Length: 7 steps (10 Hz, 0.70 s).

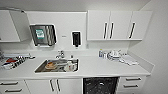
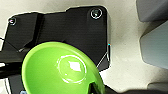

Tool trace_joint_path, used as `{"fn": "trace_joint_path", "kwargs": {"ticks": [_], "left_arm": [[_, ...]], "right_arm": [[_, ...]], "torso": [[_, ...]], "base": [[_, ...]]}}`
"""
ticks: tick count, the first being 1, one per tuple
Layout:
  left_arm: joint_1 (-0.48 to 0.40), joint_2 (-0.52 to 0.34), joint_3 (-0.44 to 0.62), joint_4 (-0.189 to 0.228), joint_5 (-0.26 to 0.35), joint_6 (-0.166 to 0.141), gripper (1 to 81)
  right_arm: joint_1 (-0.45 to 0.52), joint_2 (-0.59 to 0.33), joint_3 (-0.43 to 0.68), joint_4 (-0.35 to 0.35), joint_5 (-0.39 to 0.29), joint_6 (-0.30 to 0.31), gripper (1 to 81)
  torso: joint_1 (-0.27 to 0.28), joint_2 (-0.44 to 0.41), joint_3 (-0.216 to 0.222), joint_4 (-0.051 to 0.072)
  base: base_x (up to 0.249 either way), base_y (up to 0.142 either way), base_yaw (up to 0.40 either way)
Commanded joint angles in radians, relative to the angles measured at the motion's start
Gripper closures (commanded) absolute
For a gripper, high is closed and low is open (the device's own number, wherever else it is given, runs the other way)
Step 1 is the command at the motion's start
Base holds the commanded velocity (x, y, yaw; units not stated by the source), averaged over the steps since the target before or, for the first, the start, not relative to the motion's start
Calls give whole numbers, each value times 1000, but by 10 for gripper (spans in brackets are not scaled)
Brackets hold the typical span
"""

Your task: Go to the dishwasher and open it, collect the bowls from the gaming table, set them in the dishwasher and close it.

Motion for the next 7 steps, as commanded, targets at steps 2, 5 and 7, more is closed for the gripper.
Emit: {"fn": "trace_joint_path", "kwargs": {"ticks": [2, 5, 7], "left_arm": [[-50, -14, -7, 3, 37, -1, 811], [-51, -11, -7, 4, 38, -1, 811], [-50, -11, -8, 3, 38, -1, 811]], "right_arm": [[37, -16, -5, -4, -44, -2, 811], [37, -16, -5, 4, -43, 1, 811], [39, -13, -5, 7, -43, 4, 811]], "torso": [[0, 0, 0, 0], [0, 0, 0, 0], [0, 0, 0, 0]], "base": [[109, 0, 0], [109, 0, 0], [109, 0, 0]]}}
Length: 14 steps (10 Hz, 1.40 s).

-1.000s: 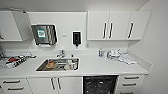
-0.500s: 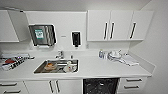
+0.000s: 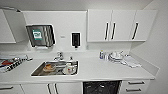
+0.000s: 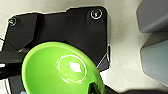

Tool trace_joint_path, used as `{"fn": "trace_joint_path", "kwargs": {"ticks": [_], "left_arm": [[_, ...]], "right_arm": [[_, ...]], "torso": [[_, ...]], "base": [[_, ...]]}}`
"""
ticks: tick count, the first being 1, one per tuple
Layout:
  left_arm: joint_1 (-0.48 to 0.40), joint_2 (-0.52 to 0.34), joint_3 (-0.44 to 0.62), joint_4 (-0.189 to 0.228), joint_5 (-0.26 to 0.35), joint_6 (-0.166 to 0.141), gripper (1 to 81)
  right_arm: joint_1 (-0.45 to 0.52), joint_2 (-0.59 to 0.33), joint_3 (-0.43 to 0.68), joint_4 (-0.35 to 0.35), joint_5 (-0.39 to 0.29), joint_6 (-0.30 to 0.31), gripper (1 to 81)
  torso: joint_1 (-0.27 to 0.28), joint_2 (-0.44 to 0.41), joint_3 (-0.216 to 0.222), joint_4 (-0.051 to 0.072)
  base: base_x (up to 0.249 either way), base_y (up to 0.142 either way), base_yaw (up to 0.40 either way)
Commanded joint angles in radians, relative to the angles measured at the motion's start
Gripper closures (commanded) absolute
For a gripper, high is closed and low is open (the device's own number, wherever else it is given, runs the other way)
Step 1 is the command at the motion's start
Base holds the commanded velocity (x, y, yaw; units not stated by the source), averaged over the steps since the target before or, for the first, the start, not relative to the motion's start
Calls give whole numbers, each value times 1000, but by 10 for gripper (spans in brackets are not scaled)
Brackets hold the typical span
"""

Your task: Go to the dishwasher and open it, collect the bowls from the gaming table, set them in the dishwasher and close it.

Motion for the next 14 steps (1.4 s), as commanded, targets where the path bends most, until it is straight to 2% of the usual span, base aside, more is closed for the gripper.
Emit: {"fn": "trace_joint_path", "kwargs": {"ticks": [1, 6, 10, 11, 12, 14], "left_arm": [[-50, -14, -7, 3, 35, -1, 811], [-50, -14, -7, -5, 30, -1, 811], [-50, -15, -4, -2, 26, -1, 811], [-44, -21, -2, 0, 2, -1, 811], [-35, -33, -2, 1, -84, -6, 811], [-13, -56, 1, 10, -139, -4, 811]], "right_arm": [[38, -10, -5, 6, -43, 4, 811], [37, -10, -7, 7, -43, 7, 811], [35, -12, -12, 10, -43, 11, 811], [34, -12, -7, 10, -43, 11, 811], [31, -13, -7, 10, -42, 11, 811], [32, -24, -5, 10, -33, 13, 811]], "torso": [[0, 0, 0, 0], [1, 0, 0, 0], [1, 0, 0, 0], [1, 0, 0, 0], [1, 0, 0, 0], [1, 0, -70, 0]], "base": [[109, 0, 0], [94, 0, 0], [0, 0, 0], [0, 0, 0], [0, 0, 0], [0, 0, 0]]}}
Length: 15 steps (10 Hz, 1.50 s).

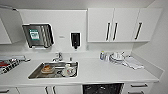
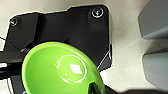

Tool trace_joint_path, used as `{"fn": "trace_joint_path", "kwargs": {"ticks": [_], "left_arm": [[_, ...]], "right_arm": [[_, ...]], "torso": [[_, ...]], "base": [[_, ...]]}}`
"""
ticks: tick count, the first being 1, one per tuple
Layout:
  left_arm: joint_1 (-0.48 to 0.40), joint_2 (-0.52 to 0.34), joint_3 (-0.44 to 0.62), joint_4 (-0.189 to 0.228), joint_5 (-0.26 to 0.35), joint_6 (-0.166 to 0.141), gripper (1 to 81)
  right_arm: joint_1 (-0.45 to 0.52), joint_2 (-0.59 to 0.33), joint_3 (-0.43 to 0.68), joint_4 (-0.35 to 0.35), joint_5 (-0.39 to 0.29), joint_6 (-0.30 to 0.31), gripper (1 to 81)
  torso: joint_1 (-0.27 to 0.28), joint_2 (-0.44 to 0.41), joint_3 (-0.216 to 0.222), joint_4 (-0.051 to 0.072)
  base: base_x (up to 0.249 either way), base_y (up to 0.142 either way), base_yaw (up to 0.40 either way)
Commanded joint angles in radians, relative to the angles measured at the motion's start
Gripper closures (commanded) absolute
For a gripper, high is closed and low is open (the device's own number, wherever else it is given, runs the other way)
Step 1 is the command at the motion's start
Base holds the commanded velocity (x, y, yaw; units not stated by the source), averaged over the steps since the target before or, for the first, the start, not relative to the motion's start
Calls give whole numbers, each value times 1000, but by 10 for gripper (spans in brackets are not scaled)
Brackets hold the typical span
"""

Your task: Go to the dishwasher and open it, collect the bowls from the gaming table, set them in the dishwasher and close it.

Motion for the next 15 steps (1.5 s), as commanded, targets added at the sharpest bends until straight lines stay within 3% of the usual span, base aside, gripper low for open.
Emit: {"fn": "trace_joint_path", "kwargs": {"ticks": [1, 5, 6, 7, 8, 9, 10, 12, 13, 14, 15], "left_arm": [[-3, -63, -1, 14, -114, -5, 811], [85, -163, -1, 34, -358, -6, 811], [109, -183, -1, 34, -397, -8, 811], [134, -221, -2, 34, -491, -11, 811], [153, -242, -2, 34, -541, -13, 811], [169, -295, -1, 34, -651, -20, 811], [180, -333, -4, 34, -715, -49, 811], [171, -372, -8, 6, -775, -145, 811], [131, -352, -8, -21, -765, -198, 811], [83, -320, -14, -18, -759, -221, 811], [36, -300, -31, 0, -762, -276, 811]], "right_arm": [[34, -31, -6, 6, -36, 6, 811], [39, -36, -5, 6, -34, 6, 811], [40, -36, -5, 6, -33, 6, 811], [40, -36, -5, 6, -34, 6, 811], [42, -36, -5, 6, -34, 6, 811], [42, -37, -6, 6, -34, 6, 811], [42, -39, -5, 6, -34, 6, 811], [43, -39, -5, 6, -34, 6, 811], [46, -37, -2, 6, -34, 6, 811], [46, -36, 0, 6, -34, 6, 811], [48, -36, 0, 6, -34, 6, 811]], "torso": [[0, 0, -89, 0], [0, 0, -220, 0], [0, 0, -158, 0], [1, 0, -187, 0], [1, 1, -210, 0], [1, 1, -219, 0], [1, 1, -222, 0], [1, 1, -221, 0], [1, 1, -221, 0], [1, 1, -221, 0], [1, 1, -221, 0]], "base": [[0, 0, 0], [0, 0, 0], [0, 0, 0], [0, 0, 0], [0, 0, 0], [0, 0, 0], [0, 0, 0], [0, 0, 0], [0, 0, 0], [0, 0, 0], [0, 0, 0]]}}
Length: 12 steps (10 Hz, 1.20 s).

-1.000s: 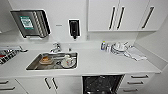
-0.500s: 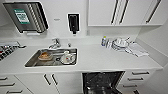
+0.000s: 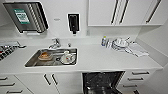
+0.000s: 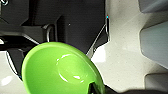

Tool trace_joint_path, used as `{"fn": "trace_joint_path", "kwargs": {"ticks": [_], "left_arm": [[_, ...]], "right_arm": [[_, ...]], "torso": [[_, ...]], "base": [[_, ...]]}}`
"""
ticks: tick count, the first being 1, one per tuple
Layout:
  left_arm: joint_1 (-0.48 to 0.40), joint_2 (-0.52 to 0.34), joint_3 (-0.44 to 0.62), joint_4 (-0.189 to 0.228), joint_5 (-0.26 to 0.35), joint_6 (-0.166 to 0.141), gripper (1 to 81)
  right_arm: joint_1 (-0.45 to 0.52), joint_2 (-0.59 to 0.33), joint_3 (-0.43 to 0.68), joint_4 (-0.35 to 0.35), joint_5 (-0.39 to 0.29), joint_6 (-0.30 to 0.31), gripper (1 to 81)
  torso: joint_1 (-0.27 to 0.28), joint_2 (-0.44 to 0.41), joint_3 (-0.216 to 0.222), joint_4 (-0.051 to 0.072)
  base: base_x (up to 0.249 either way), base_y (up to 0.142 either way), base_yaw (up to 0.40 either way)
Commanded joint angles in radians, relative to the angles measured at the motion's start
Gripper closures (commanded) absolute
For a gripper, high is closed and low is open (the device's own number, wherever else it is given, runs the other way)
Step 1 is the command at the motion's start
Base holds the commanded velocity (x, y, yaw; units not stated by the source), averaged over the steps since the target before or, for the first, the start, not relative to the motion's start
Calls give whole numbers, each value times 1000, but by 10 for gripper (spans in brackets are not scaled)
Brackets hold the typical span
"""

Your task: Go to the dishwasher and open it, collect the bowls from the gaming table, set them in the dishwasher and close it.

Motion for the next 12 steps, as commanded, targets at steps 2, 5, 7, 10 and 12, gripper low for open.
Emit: {"fn": "trace_joint_path", "kwargs": {"ticks": [2, 5, 7, 10, 12], "left_arm": [[-177, 12, -53, 97, -41, -253, 811], [-245, 14, -81, 108, -84, -301, 811], [-349, 0, -82, 177, -101, -417, 811], [-525, -17, -87, 324, -141, -566, 811], [-627, 20, -117, 446, -118, -644, 811]], "right_arm": [[5, -24, -5, 3, -50, 5, 811], [6, -23, -3, 2, -50, 5, 811], [8, -20, -3, -1, -50, 5, 811], [8, -20, -3, -8, -48, 4, 811], [10, -18, 7, -8, -47, 4, 811]], "torso": [[0, 0, 0, 0], [0, 0, 0, 0], [0, 0, 0, 0], [0, 0, -1, 0], [0, 0, -99, 0]], "base": [[0, 0, 0], [0, 0, 0], [0, 0, 0], [0, 0, 0], [0, 0, 0]]}}
